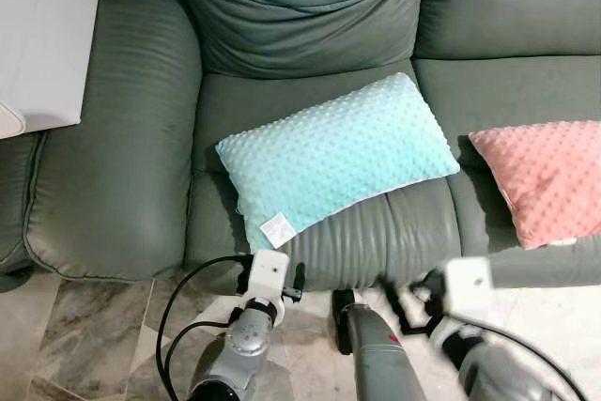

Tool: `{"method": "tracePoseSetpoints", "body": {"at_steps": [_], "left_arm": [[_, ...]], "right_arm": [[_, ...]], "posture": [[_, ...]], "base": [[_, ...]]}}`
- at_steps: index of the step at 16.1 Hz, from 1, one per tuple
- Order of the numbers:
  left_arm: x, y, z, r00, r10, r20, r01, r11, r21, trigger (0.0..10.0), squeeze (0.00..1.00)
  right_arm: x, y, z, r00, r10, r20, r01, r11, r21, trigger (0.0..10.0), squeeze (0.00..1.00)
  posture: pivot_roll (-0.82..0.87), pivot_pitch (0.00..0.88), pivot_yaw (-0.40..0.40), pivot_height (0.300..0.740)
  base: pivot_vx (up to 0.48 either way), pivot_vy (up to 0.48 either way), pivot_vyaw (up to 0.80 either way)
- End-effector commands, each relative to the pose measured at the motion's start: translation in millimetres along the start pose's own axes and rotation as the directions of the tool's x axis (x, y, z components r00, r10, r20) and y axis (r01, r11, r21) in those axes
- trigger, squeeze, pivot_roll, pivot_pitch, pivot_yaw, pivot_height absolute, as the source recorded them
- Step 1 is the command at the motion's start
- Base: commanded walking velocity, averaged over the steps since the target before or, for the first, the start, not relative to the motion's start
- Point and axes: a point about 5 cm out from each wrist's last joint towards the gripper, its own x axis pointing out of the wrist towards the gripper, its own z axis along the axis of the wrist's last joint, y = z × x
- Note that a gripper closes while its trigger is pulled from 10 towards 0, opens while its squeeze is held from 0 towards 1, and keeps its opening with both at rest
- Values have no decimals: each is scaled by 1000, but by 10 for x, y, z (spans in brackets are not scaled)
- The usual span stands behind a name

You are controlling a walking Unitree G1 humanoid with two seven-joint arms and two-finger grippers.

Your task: Move the pillow to the sofa

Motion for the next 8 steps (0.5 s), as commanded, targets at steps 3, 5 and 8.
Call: {"method": "tracePoseSetpoints", "body": {"at_steps": [3, 5, 8], "left_arm": [[-60, 106, -192, 996, 57, -76, -50, 995, 81, 10000, 0], [-7, 175, -122, 995, 81, -60, -76, 994, 80, 10000, 0], [54, 339, -40, 987, 153, -44, -149, 985, 85, 10000, 0]], "right_arm": [[-94, 169, 7, 997, 72, 1, -72, 995, 65, 10000, 0], [-109, 263, 76, 992, 122, 44, -126, 987, 104, 10000, 0], [-119, 359, 101, 985, 166, 50, -170, 979, 110, 10000, 0]], "posture": [[-323, 462, 17, 740], [-313, 467, 22, 740], [-309, 471, 24, 740]], "base": [[0, 0, 0], [0, 0, 0], [0, 0, 0]]}}
